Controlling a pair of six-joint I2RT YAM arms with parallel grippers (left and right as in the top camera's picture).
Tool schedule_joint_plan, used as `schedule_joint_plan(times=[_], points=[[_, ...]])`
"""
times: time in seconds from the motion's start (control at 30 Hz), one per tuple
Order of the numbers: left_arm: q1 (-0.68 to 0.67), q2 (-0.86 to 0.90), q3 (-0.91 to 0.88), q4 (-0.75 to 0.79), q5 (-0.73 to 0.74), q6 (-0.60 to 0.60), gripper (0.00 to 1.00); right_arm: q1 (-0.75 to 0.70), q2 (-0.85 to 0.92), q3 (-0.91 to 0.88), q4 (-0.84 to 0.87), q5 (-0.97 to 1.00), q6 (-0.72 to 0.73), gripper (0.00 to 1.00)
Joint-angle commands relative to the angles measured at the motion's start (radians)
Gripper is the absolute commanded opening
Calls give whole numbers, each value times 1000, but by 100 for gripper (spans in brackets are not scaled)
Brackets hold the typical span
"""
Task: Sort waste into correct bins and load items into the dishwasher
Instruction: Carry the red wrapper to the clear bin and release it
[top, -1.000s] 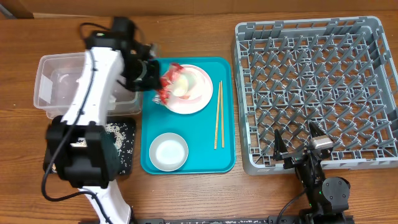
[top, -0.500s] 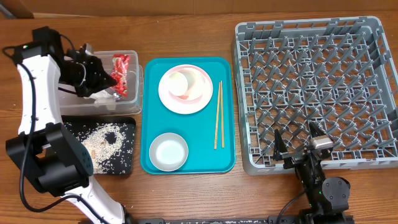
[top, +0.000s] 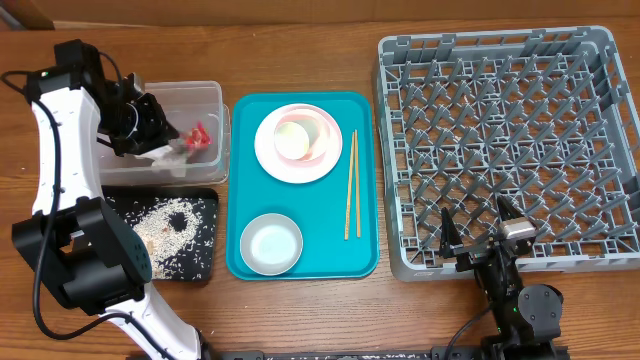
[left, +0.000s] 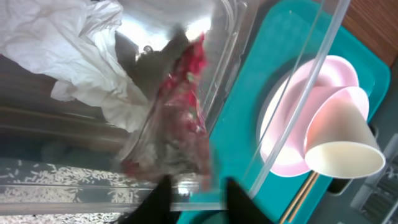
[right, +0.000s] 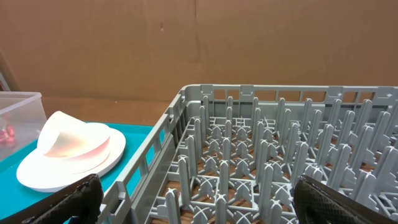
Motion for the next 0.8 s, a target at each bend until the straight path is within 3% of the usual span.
schedule_joint_plan(times=[0.0,0.1,0.33,0.43,0.57,0.73,0.77], points=[[-7,-24,19,4,-23,-6,55,5,-12,-11,5,-1,3,100],[-7,-24,19,4,-22,-6,65,5,-12,-11,5,-1,3,100],[-7,-24,19,-5,79,4,67,5,-12,-11,5,-1,3,100],[-7,-24,19,-12,201,98,67,5,-12,-11,5,-1,3,100],[-18,-24,19,-56,433,260,59,5,-12,-11,5,-1,3,100],[-75,-24,19,-92,467,276,50,5,-12,-11,5,-1,3,100],[-94,-24,19,-97,462,276,44,5,-12,-11,5,-1,3,100]])
